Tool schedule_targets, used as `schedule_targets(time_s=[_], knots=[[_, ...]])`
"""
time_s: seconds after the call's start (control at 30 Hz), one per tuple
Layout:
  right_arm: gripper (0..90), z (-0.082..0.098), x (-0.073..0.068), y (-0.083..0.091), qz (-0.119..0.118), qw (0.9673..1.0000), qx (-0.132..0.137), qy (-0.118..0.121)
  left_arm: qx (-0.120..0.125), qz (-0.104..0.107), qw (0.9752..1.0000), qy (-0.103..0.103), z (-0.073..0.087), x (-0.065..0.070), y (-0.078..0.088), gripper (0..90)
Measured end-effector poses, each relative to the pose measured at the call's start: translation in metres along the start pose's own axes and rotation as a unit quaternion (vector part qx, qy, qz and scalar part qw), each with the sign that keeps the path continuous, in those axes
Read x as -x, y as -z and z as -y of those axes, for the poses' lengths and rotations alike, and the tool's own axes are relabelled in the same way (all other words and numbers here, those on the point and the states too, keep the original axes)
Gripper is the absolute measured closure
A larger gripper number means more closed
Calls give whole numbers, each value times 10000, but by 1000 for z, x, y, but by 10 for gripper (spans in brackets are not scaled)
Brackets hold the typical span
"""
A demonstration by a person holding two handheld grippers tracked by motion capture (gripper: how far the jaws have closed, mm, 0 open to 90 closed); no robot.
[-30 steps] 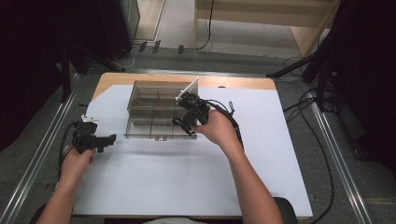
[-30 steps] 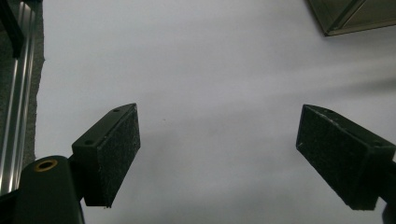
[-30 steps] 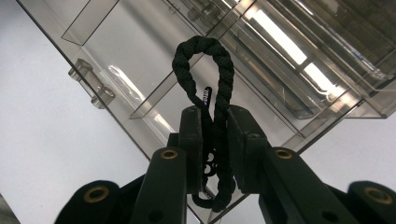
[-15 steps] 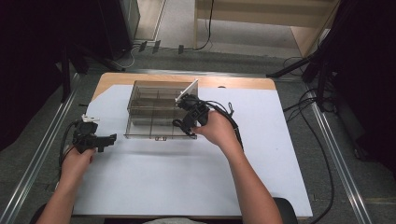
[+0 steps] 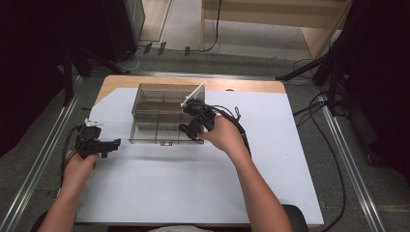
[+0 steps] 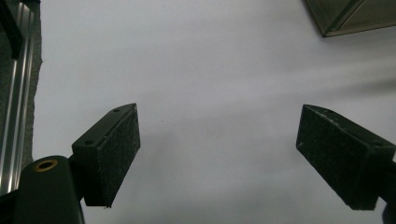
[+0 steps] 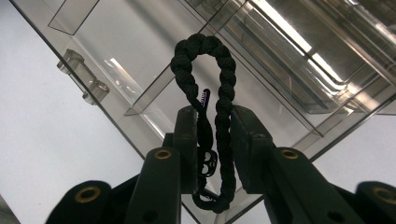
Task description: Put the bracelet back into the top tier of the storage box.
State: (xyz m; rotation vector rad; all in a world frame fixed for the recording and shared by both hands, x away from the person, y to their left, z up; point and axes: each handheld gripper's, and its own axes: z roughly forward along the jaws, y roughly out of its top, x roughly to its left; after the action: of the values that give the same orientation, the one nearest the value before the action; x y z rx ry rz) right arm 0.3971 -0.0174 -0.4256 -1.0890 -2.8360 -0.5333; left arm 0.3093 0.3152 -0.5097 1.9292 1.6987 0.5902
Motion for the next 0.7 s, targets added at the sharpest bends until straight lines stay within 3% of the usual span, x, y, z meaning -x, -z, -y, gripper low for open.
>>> schedule_targets(time_s=[0.23, 0.47, 0.67, 0.7], knots=[[610, 0, 1, 3, -22, 10000, 24, -15, 2, -1, 10000, -4, 0, 0, 0, 149], [577, 1, 0, 11, -36, 9997, 237, -27, 15, -2, 10000, -6, 0, 1, 0, 148], [638, 0, -3, 20, -20, 9992, 390, -30, 11, -15, 10000, -1, 0, 0, 0, 148], [709, 0, -4, 22, -34, 9990, 436, -2, 6, -18, 10000, 13, 1, 0, 0, 148]])
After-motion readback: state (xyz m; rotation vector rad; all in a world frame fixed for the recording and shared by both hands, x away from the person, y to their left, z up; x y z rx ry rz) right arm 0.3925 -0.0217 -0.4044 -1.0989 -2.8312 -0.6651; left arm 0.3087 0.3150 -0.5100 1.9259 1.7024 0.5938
